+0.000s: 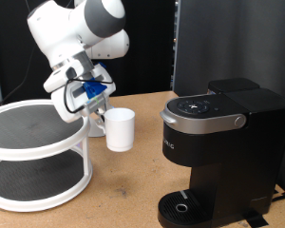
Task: Make a cup of coffee with the keurig machine
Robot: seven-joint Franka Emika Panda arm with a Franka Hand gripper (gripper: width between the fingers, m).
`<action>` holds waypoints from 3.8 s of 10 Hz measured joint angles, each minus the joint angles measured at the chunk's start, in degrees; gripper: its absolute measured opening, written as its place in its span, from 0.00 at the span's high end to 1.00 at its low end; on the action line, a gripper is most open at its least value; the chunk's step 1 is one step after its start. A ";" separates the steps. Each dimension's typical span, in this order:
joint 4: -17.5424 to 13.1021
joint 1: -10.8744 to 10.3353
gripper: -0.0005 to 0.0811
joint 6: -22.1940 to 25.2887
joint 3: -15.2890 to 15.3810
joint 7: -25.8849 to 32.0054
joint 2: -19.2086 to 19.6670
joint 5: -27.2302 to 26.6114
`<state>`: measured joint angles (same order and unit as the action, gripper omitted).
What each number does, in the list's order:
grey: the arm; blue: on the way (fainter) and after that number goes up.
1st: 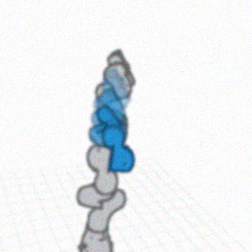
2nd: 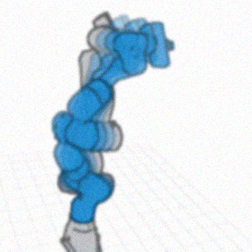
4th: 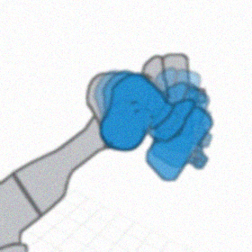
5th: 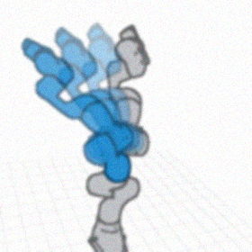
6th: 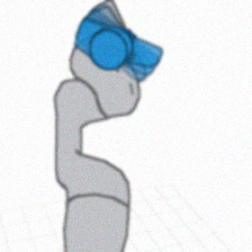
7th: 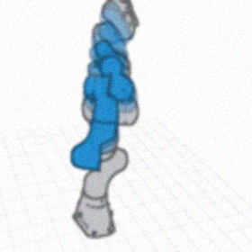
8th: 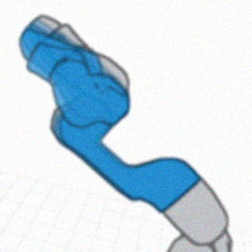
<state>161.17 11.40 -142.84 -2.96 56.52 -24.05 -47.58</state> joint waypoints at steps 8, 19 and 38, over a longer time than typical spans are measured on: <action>-0.98 -5.72 0.91 -10.94 2.28 10.98 11.49 -16.50; -6.20 -7.90 0.91 -15.78 7.18 23.42 23.08 -34.88; -16.49 -9.04 0.91 -19.05 15.63 28.80 32.26 -48.72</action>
<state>144.68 2.36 -161.89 12.67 85.32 8.21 -96.30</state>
